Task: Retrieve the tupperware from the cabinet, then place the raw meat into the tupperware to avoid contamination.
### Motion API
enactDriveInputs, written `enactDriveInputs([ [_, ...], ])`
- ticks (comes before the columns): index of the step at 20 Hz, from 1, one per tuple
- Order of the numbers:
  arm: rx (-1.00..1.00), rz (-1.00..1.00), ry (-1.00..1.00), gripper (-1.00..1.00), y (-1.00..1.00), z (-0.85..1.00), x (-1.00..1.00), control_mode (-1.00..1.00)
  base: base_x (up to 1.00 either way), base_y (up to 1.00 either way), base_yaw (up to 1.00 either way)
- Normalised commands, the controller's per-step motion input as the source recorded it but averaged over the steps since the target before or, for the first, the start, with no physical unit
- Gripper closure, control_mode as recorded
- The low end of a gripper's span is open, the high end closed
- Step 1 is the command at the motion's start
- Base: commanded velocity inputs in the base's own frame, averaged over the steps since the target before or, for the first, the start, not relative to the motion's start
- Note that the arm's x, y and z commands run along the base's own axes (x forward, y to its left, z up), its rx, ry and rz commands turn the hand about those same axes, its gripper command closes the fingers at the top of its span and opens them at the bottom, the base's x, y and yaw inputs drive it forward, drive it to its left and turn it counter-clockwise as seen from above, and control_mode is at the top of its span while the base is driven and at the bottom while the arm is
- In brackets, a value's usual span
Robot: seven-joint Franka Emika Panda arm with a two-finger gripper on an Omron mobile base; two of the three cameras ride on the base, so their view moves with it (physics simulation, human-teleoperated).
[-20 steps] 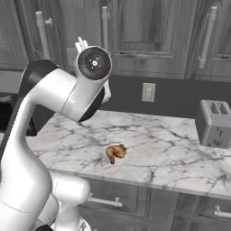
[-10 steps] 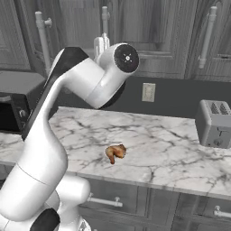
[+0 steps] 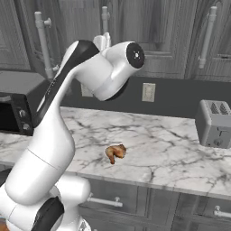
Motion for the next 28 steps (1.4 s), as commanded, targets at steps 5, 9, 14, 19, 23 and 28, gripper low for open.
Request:
enactDriveInputs([
  [5, 0.08, 0.12, 0.05, -1.00, 0.32, -0.03, 0.16, -1.00, 0.00, 0.00, 0.00],
  [9, 0.09, 0.12, 0.05, -1.00, 0.31, -0.09, 0.17, -1.00, 0.00, 0.00, 0.00],
  [14, 0.05, 0.13, 0.03, -1.00, 0.40, -0.11, 0.19, -1.00, 0.00, 0.00, 0.00],
  [19, 0.01, 0.16, 0.01, -1.00, 0.54, -0.08, 0.10, -1.00, 0.00, 0.00, 0.00],
  [23, 0.00, 0.19, 0.02, -1.00, 0.58, -0.04, 0.00, -1.00, 0.00, 0.00, 0.00],
  [28, 0.00, 0.20, 0.01, -1.00, 0.68, -0.01, -0.09, -1.00, 0.00, 0.00, 0.00],
])
